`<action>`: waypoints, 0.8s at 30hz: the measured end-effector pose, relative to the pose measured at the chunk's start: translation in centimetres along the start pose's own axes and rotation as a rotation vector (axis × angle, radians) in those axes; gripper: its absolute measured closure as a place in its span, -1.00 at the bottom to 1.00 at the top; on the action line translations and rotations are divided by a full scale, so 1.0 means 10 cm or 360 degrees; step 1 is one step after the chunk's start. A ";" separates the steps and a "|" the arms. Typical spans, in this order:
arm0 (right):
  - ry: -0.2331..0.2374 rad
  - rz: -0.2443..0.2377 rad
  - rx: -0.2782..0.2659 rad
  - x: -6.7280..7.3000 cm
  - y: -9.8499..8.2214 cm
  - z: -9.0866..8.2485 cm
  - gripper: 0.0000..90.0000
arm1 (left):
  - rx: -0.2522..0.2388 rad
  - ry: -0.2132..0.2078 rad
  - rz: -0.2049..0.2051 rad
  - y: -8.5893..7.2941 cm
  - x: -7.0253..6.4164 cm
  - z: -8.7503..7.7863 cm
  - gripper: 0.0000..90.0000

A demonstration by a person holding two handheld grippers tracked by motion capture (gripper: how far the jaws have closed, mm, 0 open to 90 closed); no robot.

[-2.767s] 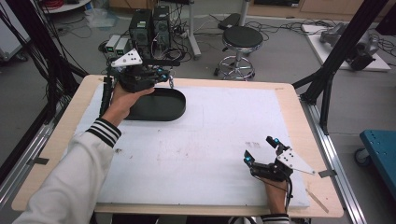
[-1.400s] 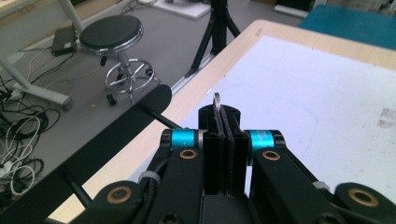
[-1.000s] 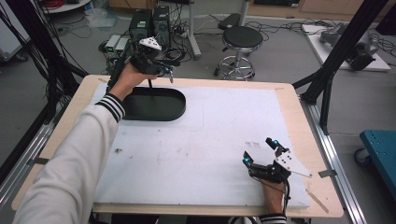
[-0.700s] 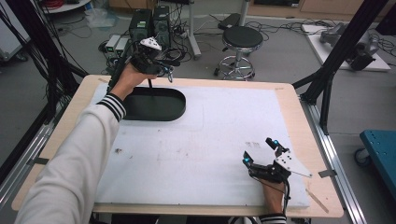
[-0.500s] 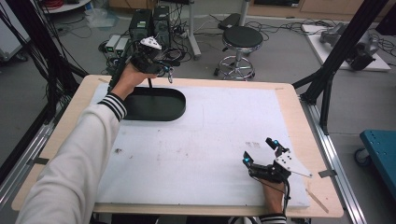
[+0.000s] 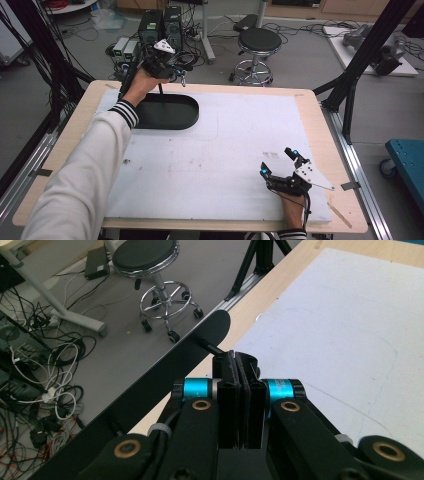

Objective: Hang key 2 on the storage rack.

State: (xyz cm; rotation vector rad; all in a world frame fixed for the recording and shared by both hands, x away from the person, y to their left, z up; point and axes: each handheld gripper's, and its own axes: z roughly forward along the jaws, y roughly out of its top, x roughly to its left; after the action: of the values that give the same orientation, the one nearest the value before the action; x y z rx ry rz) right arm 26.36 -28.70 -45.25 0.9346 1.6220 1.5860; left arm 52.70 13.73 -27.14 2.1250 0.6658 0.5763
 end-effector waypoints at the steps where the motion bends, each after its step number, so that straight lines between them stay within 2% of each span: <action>1: 0.0000 0.0001 0.0001 0.00 0.00 0.00 -0.99 | 0.0005 0.0011 0.0001 0.00 0.00 0.00 0.95; 7: 0.0000 -0.0012 -0.0007 0.00 0.00 0.00 -0.99 | 0.0005 0.0068 0.0002 0.01 -0.01 0.00 0.92; 9: 0.0000 -0.0012 -0.0008 0.00 0.00 0.00 -0.99 | -0.0005 0.0071 -0.0005 0.01 0.00 -0.02 0.85; 13: 0.0000 -0.0010 -0.0007 0.00 0.00 0.00 -0.99 | -0.0040 0.0098 -0.0011 0.01 0.01 -0.07 0.53; 16: -0.0003 -0.0014 -0.0010 0.00 0.00 0.00 -0.99 | -0.0141 0.0117 0.0004 0.03 0.00 -0.14 0.02; 18: 0.0000 -0.0005 -0.0006 0.01 0.00 -0.01 -0.99 | -0.0242 0.0140 0.0075 0.03 -0.01 -0.23 -0.24; 19: -0.0002 0.0002 0.0000 0.01 0.00 -0.01 -0.99 | -0.0293 0.0166 0.0089 0.03 -0.03 -0.29 -0.46; 20: -0.0001 -0.0008 -0.0001 0.01 0.00 0.00 -0.99 | -0.0342 0.0150 0.0098 0.01 -0.04 -0.34 -0.69; 22: -0.0009 -0.0034 -0.0012 0.02 -0.01 -0.01 -0.99 | -0.0434 0.0070 0.0088 -0.05 -0.06 -0.47 -0.77; 23: -0.0010 -0.0037 -0.0010 0.03 -0.01 -0.01 -0.99 | -0.0478 0.0069 0.0079 -0.09 -0.08 -0.53 -0.94; 24: -0.0013 -0.0049 -0.0014 0.04 -0.01 -0.01 -0.99 | -0.0524 0.0032 0.0082 -0.14 -0.10 -0.63 -0.96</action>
State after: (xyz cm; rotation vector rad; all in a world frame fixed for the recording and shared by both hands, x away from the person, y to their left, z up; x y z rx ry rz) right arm 26.05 -28.43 -45.31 0.9064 1.6148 1.5654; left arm 47.83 17.42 -24.94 1.8341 0.4901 0.6865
